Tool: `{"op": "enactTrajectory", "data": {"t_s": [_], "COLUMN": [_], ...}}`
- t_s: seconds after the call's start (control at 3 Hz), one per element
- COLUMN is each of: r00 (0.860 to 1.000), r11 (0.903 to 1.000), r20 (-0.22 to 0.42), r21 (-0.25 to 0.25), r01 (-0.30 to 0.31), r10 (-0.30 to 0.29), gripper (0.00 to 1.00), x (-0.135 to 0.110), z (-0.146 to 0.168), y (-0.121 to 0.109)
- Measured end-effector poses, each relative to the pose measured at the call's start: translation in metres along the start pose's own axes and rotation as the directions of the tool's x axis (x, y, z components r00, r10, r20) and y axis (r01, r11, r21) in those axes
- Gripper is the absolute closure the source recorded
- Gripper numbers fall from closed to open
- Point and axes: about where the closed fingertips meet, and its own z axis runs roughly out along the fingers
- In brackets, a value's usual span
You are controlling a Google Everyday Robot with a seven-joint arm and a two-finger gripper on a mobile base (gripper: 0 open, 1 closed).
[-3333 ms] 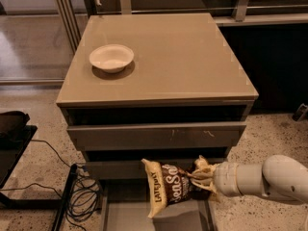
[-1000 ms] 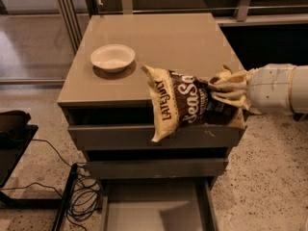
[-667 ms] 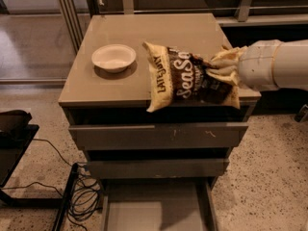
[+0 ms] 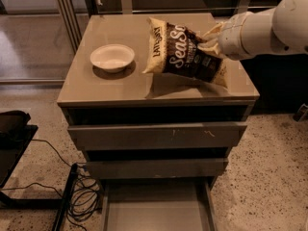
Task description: Pick brown chip bag from bottom drawer and place on counter
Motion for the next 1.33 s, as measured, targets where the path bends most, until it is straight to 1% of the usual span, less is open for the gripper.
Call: {"op": "enactTrajectory", "data": {"t_s": [0.33,0.67,1.0,1.33], "r00": [0.996,0.979,0.934,0.927], "r11": [0.9969,0.9762,0.9321,0.9257], "r20": [-0.068,-0.057,-0.006,0.004], "r21": [0.064,0.102,0.057,0.047], "r01": [-0.045,-0.192,-0.358,-0.375], "r10": [0.049,0.198,0.359,0.376], "gripper": [1.00,1.00,1.00,0.81], "x": [0.011,0.023,0.039,0.037], "z": [0.025,0.044,0.061,0.064], "y": [-0.014,-0.016,-0.005,-0.002]}}
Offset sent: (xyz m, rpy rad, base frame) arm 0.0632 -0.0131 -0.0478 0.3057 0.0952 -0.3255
